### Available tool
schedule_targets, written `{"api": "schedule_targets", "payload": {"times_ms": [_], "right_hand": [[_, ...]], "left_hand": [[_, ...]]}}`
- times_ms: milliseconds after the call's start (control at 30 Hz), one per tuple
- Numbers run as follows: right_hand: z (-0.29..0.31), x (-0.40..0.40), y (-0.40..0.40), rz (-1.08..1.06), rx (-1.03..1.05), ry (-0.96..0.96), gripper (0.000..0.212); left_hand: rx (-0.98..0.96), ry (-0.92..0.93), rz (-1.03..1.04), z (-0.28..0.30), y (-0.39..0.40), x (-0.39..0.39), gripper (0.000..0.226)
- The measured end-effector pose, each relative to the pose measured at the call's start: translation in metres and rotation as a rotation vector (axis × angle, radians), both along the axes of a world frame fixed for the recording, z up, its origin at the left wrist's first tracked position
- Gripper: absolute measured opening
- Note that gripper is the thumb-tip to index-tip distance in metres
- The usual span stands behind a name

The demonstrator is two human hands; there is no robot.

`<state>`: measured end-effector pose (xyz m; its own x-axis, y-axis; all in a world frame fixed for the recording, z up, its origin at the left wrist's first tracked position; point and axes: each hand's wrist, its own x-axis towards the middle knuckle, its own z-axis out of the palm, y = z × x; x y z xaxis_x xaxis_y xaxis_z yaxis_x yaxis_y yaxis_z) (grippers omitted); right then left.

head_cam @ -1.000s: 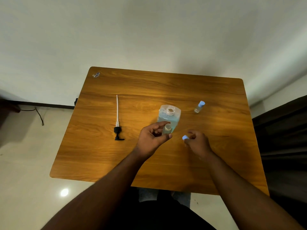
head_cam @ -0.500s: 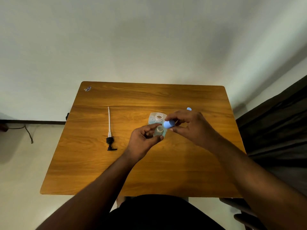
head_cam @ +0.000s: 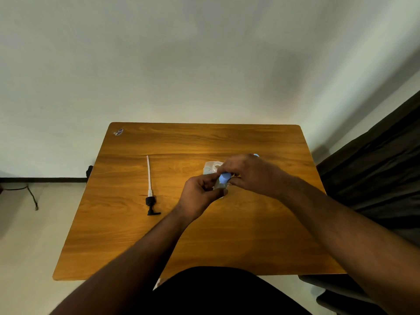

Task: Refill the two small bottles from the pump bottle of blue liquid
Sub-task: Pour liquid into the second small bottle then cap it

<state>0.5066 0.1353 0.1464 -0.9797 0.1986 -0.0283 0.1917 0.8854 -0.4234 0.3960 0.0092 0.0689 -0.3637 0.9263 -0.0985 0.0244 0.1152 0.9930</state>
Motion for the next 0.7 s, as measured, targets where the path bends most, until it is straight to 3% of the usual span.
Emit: {"api": "schedule_targets", "payload": {"times_ms": [167, 300, 367, 433, 500, 567, 633, 700], "right_hand": [[0.005, -0.009, -0.003, -0.089, 0.116, -0.124, 0.025], [0.008, -0.011, -0.005, -0.19, 0.433, -0.241, 0.064], [0.011, -0.008, -0.003, -0.3, 0.432, -0.176, 0.069], [0.017, -0.003, 0.005, -0.334, 0.298, -0.081, 0.062], [0.026, 0.001, 0.013, -0.234, 0.056, -0.081, 0.039], [0.033, 0.0, 0.018, -0.087, -0.1, -0.173, 0.043], [0.029, -0.003, 0.018, -0.03, -0.064, -0.222, 0.037], [0.023, -0.004, 0.016, -0.053, 0.098, -0.226, 0.016]], "left_hand": [[0.003, 0.009, -0.008, -0.001, -0.002, -0.003, 0.034], [-0.03, 0.028, 0.022, -0.006, 0.0, -0.004, 0.022], [-0.021, 0.03, 0.042, -0.005, 0.004, -0.005, 0.015], [-0.018, 0.037, 0.019, -0.003, 0.008, -0.005, 0.02], [-0.01, 0.033, 0.001, 0.0, 0.01, -0.006, 0.033], [0.003, 0.009, 0.015, -0.001, 0.011, -0.008, 0.039], [-0.002, 0.025, 0.007, -0.003, 0.013, -0.007, 0.038], [-0.021, 0.047, -0.017, -0.005, 0.016, -0.005, 0.032]]}}
